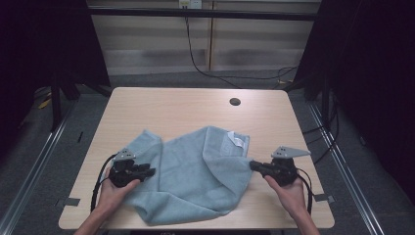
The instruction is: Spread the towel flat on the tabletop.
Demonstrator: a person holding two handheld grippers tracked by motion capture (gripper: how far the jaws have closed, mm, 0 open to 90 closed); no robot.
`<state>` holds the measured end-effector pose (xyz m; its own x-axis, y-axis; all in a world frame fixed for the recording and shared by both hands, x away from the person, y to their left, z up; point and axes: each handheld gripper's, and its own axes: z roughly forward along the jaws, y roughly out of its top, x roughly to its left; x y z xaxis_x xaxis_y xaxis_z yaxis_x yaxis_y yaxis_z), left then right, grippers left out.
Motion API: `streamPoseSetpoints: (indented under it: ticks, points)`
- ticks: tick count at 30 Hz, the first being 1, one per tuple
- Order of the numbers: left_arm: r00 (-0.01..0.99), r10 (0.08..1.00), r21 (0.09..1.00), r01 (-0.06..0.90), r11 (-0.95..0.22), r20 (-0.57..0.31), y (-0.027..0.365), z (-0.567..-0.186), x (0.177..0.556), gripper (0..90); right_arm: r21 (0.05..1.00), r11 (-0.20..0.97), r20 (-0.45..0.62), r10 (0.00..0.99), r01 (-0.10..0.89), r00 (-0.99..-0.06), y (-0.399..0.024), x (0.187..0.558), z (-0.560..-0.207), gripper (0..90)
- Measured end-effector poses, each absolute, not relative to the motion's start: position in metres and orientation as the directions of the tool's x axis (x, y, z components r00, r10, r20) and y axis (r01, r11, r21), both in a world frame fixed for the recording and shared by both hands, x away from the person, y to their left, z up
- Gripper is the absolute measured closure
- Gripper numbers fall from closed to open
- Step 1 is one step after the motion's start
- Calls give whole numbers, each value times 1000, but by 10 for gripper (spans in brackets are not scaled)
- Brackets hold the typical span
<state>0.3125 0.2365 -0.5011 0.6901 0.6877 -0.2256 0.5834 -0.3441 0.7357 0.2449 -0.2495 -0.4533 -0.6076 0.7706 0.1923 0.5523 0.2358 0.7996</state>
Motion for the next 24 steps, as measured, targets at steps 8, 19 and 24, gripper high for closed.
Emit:
streamPoseSetpoints:
  ticks: [8,19,24]
  points:
    - [691,680,731,592,-340,-244,243,-498,306,585,788,221,256,731,575,-632,-259,207,-458,757]
    - [755,620,715,554,-427,-214,204,-495,330,596,751,284,210,753,596,-624,-232,305,-475,776]
    - [741,642,721,554,-417,-199,213,-498,331,618,689,321,196,781,650,-594,-220,339,-502,751]
